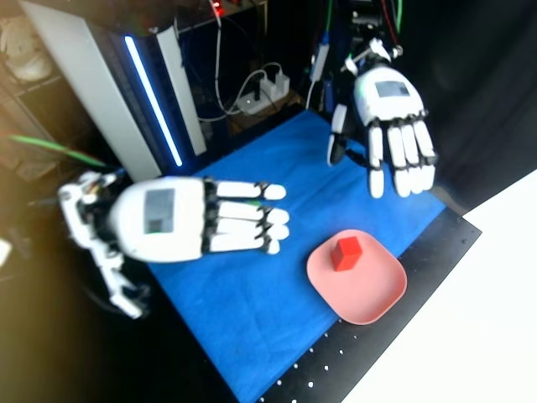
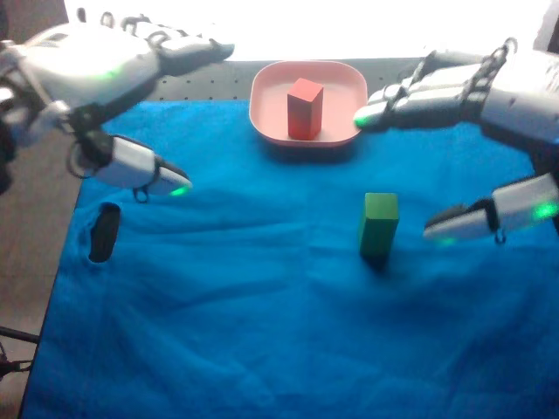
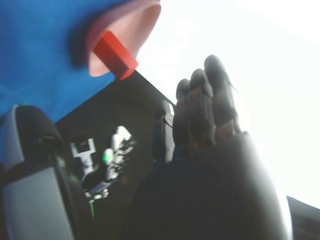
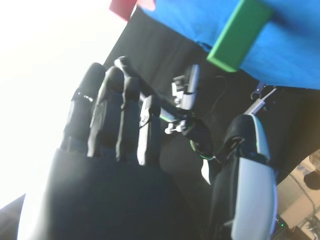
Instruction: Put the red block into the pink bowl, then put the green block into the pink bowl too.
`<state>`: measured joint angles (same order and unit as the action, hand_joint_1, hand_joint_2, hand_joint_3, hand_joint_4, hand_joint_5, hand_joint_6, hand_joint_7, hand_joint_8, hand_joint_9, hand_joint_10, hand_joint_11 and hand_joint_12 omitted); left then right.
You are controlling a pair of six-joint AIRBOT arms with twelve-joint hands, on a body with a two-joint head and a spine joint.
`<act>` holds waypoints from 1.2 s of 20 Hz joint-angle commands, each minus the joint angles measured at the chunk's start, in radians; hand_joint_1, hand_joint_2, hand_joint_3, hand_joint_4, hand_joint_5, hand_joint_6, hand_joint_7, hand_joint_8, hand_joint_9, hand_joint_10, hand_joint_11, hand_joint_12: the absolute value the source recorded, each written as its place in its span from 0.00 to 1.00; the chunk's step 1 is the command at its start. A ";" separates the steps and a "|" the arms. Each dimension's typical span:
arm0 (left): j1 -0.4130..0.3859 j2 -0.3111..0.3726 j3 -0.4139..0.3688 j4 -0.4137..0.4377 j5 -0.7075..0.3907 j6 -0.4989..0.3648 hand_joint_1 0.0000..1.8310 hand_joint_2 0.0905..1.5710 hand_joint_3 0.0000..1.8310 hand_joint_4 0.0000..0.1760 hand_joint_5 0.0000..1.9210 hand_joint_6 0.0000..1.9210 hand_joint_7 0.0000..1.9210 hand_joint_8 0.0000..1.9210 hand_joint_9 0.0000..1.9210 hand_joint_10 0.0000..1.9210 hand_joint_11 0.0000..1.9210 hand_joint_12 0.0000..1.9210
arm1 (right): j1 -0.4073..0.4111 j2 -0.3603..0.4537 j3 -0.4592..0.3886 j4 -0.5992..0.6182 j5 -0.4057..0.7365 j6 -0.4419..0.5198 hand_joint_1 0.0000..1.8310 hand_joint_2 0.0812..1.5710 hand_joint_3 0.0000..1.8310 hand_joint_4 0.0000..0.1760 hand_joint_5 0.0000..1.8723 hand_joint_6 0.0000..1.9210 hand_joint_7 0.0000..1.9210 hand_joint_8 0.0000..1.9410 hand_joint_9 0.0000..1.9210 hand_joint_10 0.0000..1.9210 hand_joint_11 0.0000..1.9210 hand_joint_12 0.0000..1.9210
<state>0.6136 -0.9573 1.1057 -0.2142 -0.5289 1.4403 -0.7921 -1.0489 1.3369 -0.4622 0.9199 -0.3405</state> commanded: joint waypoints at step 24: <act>0.137 0.107 -0.109 -0.105 -0.290 0.001 0.47 0.49 0.00 0.57 0.06 0.00 0.12 0.00 0.10 0.00 0.00 0.37 | 0.058 -0.164 0.081 -0.015 -0.060 0.005 0.66 0.52 0.00 0.00 0.54 0.00 0.61 0.24 0.57 0.58 0.55 0.76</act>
<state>0.7574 -0.8463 0.9951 -0.3267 -0.7002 1.4410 -0.7483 -1.2091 1.4147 -0.5137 0.7643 -0.3401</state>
